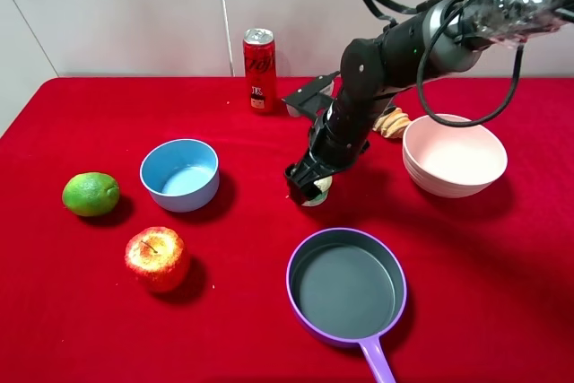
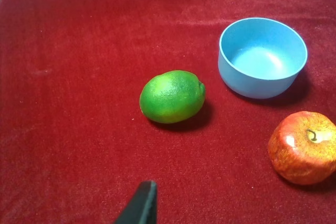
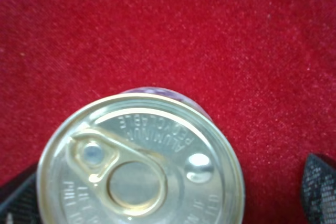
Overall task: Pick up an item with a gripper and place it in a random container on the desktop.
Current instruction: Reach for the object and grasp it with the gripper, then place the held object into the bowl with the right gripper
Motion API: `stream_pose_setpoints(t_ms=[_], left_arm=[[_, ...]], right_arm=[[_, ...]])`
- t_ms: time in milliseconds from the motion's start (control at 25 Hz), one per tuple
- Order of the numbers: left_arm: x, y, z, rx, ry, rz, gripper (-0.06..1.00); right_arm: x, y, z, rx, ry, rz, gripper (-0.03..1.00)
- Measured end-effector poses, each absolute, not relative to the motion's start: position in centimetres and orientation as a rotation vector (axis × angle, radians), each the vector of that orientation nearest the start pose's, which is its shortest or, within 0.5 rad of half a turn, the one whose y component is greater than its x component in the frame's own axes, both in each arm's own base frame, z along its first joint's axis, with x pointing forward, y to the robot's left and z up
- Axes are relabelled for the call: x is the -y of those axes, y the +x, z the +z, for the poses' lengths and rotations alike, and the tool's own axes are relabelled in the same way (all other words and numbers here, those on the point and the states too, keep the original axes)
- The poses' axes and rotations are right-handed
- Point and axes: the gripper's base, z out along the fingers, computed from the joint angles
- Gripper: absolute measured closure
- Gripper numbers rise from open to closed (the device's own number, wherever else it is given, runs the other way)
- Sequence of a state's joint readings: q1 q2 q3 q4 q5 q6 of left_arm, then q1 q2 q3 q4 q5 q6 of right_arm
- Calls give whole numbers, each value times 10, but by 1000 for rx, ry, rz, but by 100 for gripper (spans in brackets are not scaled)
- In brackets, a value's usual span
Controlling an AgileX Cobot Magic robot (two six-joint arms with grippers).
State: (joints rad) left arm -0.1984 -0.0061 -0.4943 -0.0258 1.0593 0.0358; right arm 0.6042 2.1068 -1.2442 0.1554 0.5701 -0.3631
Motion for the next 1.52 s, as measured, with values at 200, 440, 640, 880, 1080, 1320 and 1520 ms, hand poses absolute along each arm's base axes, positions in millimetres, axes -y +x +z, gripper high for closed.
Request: stream_pose_setpoints(t_ms=[200,440,640,880,1080,1320,1520], left_arm=[[1,-5,276,-2031,240,-132,-4],[1,-5,276,-2031,240,-132,-4],[1,-5,276,-2031,240,-132,-4],[1,-5,276,-2031,240,-132,-4],[1,-5,276,-2031,240,-132,-4],[1,-5,276,-2031,240,-132,-4],[1,-5,276,-2031,240,-132,-4]], right_arm=[[-230,320,89,-2670,-1197,180,27],[-231,321,90,-2654,-1187,182,27],[-231,321,90,-2655,-1186,182,27],[-231,321,90,-2656,-1184,184,35],[-231,321,90,-2656,-1183,185,49],[-231,321,90,-2660,-1177,190,48],[-231,321,90,-2667,-1171,197,48]])
